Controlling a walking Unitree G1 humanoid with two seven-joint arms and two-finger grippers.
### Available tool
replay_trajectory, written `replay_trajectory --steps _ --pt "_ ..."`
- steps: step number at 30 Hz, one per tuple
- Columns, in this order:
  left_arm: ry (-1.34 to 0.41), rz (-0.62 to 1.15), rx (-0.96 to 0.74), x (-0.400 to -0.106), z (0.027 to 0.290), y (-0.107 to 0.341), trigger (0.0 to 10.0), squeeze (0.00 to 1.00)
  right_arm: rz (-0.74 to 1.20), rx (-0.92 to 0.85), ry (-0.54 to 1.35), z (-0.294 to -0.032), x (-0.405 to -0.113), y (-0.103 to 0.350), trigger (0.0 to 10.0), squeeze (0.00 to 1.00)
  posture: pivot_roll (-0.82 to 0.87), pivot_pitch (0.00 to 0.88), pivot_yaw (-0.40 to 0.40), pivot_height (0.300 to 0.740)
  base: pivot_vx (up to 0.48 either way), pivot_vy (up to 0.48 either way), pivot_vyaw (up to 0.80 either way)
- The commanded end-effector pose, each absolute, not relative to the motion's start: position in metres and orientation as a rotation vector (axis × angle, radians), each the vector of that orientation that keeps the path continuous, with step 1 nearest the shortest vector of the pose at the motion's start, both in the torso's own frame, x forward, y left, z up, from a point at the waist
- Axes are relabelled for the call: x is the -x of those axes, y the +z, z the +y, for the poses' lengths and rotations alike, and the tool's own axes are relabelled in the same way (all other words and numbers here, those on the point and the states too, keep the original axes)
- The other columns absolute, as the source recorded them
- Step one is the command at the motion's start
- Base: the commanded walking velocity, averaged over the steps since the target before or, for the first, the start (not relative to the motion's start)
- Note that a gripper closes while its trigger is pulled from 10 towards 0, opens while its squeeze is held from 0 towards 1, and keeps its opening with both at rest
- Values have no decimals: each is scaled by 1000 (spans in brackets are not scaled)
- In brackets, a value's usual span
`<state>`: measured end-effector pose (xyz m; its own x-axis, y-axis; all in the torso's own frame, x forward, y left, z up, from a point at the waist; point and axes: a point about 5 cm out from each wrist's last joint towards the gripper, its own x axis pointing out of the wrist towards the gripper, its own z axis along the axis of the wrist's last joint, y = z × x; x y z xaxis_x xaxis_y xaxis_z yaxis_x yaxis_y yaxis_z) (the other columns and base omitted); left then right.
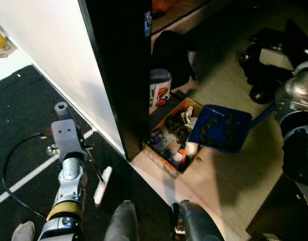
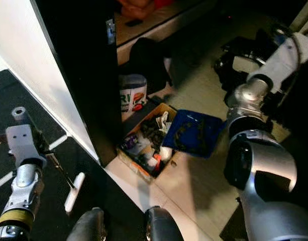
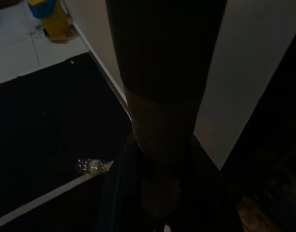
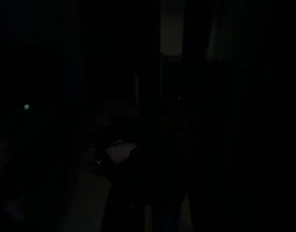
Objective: Sweep floor
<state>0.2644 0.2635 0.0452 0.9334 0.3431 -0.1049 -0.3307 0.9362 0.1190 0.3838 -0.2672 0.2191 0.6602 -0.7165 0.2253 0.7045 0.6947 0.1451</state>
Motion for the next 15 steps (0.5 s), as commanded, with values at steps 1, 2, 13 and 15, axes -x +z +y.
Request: replay_trajectory --steps 1,2,13,15 --pt "375 171 -107 -255 272 37 10000 0 -328 -29 -796 -264 -387 236 10000 0 83 165 -138 740 0 0 0" --pt "375 171 -107 -255 272 37 10000 0 -328 -29 -796 -264 -387 236 10000 0 83 165 -138 740 0 0 0" --pt "436 140 -101 -250 278 43 10000 0 -423 41 -610 -203 -404 261 10000 0 82 170 -184 740 0 0 0" --pt "442 137 -99 -249 279 44 10000 0 -440 41 -591 -194 -405 265 10000 0 82 165 -192 740 0 0 0"
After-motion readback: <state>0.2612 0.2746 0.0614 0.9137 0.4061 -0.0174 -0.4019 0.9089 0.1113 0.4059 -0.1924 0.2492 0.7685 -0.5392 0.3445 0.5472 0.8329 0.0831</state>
